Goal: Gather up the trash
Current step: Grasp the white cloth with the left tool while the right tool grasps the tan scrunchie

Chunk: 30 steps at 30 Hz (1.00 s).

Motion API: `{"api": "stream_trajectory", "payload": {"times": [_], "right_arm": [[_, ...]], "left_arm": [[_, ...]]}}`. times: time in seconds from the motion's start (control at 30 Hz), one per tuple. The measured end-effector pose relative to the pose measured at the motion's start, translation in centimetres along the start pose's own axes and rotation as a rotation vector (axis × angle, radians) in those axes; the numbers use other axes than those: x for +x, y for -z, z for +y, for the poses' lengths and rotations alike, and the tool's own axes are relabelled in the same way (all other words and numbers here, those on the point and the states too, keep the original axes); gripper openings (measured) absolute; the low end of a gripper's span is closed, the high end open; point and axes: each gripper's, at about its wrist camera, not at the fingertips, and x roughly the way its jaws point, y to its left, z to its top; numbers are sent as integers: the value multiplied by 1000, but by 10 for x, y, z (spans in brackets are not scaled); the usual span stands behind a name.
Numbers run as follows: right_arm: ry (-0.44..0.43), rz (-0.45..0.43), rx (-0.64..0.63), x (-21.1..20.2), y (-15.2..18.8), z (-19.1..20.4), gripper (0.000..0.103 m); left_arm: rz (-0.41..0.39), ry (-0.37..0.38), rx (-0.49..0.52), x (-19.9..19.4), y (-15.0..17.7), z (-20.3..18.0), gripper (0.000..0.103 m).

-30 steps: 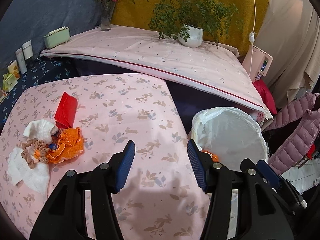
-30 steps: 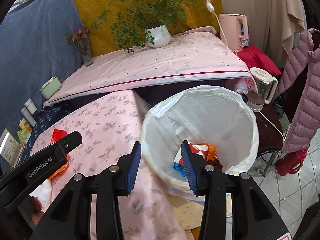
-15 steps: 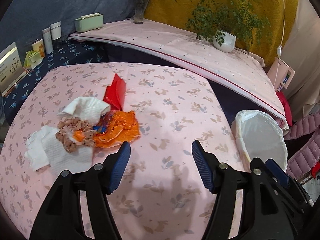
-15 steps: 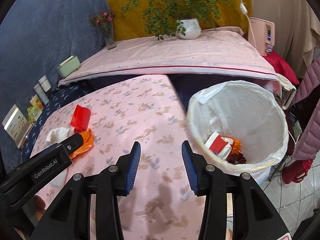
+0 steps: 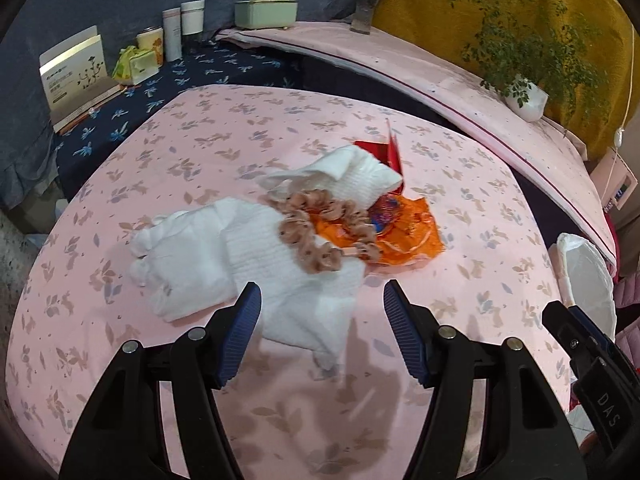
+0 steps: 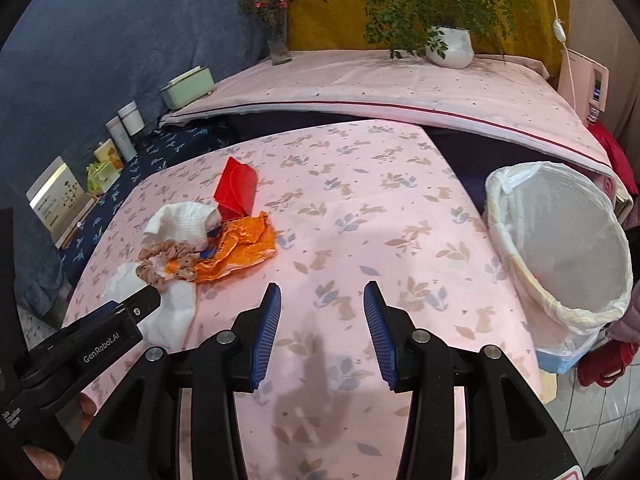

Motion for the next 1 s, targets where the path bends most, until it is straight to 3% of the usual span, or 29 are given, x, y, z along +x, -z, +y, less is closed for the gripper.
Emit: {"api": "stream_trajectory", "payload": {"times": [0.53, 0.77, 0.87, 0.93, 1.0], "right_arm": [[-97, 61, -73, 64, -19, 100, 43], [-83, 107, -78, 102, -20, 113, 43], [-82, 134, -77, 112, -15, 111, 33], [-83, 147, -81, 114, -9, 109, 15], [-86, 146, -80, 111, -6, 105, 12]], "left_arm": [[-8, -3, -101, 8, -17, 74, 60], [-5, 5, -108, 14, -21, 86, 60], [2, 14, -106, 17, -21, 85, 60], [8, 19, -104, 20, -20, 84, 60], [13, 26, -101, 22, -19, 80, 60]]}}
